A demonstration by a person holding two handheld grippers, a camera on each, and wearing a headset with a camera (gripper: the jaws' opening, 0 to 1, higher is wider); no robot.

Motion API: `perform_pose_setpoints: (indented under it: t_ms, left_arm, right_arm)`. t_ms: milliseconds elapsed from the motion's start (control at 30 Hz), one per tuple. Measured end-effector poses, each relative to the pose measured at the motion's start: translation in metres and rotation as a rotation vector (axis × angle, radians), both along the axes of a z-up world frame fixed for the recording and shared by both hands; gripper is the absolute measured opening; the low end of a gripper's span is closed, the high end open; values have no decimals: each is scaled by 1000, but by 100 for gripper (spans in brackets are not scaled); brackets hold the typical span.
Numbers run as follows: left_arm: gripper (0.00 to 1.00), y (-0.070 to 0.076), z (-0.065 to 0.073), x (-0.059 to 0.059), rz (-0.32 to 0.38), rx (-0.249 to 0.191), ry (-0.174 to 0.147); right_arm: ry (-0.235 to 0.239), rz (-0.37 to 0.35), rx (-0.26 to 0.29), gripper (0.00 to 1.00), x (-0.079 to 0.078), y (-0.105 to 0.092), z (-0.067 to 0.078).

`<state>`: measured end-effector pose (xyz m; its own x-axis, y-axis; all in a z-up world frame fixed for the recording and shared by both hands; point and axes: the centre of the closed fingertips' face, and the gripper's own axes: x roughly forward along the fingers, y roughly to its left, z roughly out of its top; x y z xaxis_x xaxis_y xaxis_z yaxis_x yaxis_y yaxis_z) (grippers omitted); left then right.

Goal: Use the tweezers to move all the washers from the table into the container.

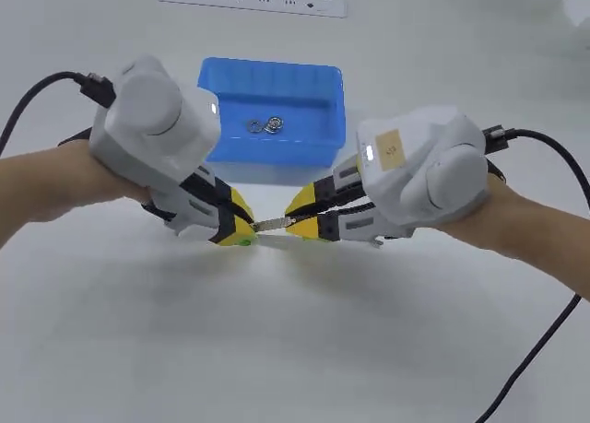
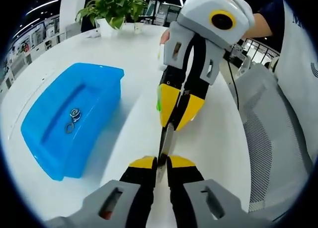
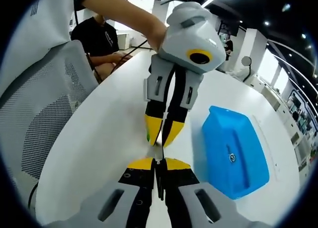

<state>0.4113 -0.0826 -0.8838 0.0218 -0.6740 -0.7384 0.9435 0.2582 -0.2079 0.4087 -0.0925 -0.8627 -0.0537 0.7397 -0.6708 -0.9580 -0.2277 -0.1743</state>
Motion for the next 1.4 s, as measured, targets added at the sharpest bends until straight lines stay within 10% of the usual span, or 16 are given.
perform_pose_setpoints:
  t_ms: [200, 533, 900, 1400]
  left_arm:
    - [11, -2, -1, 0, -45, 26, -78]
    - [7, -2, -1, 2, -94, 39, -184]
    - [7, 4, -3, 10, -96, 50, -179]
    - [29, 28, 9, 16, 77, 83, -148]
  right_arm:
    - [-15, -6, -27, 8, 2, -3, -4]
    - [174, -194, -23, 17, 8, -11, -5]
    - [263, -244, -47, 18, 14, -9, -17]
    - [229, -310, -41, 21, 10, -26, -9]
